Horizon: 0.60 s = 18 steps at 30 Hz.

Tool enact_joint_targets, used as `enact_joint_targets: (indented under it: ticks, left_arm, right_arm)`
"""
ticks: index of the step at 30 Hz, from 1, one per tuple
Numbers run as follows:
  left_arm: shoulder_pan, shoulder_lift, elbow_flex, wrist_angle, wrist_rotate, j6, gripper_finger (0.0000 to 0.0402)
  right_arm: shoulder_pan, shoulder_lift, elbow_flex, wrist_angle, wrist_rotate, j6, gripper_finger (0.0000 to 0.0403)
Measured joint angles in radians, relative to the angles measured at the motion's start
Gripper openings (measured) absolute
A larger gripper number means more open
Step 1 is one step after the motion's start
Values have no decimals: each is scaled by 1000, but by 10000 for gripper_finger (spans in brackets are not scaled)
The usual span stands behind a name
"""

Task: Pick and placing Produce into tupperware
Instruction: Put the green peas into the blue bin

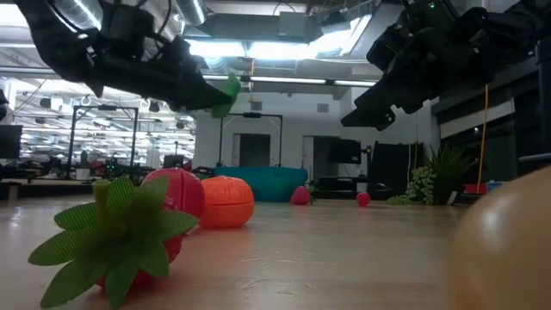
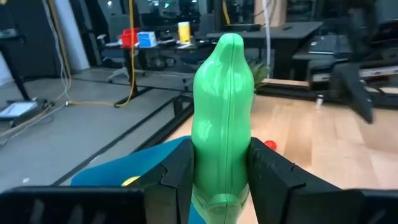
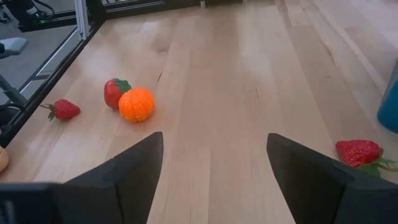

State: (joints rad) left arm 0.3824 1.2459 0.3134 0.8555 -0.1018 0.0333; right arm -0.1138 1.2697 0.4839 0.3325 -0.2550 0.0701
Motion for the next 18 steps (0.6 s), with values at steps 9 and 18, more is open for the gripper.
enact_joint_targets:
  ticks: [9,18]
  left_arm:
    - [52,130,19,170,-44,-6,114]
    - [105,150,212,-111,-31,83,114]
  right_arm:
    - [0,0,0,-1,0,0,288]
    - [-1,0,0,-4,0,-26,288]
